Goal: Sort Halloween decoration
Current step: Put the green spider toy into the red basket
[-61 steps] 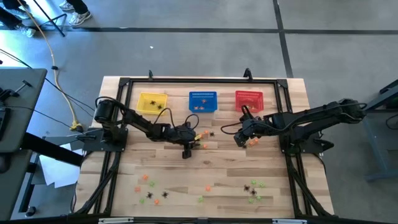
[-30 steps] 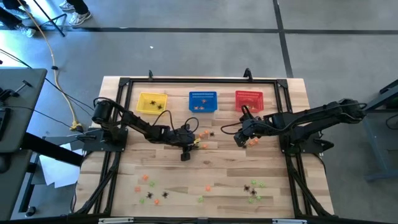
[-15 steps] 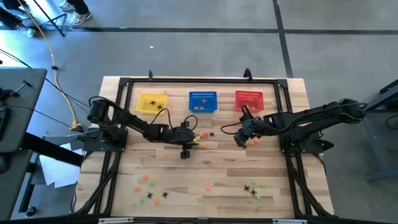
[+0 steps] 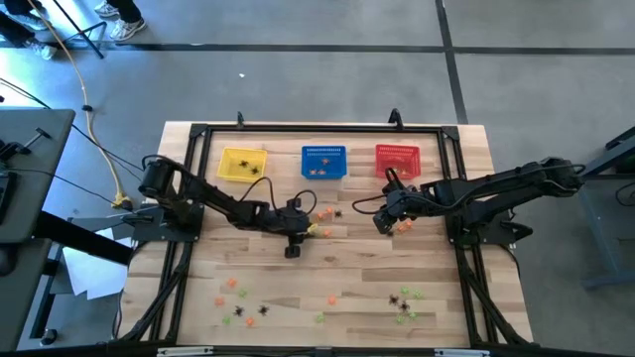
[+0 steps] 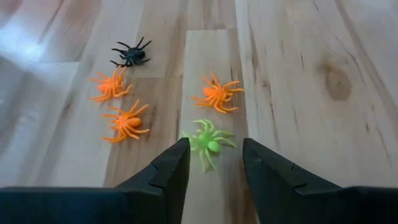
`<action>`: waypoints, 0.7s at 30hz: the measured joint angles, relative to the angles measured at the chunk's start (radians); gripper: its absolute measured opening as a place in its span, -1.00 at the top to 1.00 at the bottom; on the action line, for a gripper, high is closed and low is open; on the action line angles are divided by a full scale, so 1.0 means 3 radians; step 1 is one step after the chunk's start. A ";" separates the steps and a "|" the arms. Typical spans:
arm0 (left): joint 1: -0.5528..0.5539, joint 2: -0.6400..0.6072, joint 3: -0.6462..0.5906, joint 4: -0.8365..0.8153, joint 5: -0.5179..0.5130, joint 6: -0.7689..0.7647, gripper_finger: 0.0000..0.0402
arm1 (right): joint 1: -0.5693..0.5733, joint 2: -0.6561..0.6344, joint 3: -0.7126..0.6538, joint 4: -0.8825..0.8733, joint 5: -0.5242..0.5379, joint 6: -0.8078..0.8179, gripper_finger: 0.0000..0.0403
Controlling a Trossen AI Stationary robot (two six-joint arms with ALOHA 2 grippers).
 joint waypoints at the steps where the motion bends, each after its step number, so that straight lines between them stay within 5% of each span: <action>1: 0.0008 0.0000 0.0000 0.0002 0.0000 0.0016 0.29 | 0.0000 0.0000 0.0000 0.0000 0.0001 0.0000 0.39; 21: 0.0077 0.0148 0.0003 0.0205 0.0111 0.0068 0.27 | -0.0001 0.0000 0.0000 -0.0001 0.0001 0.0000 0.39</action>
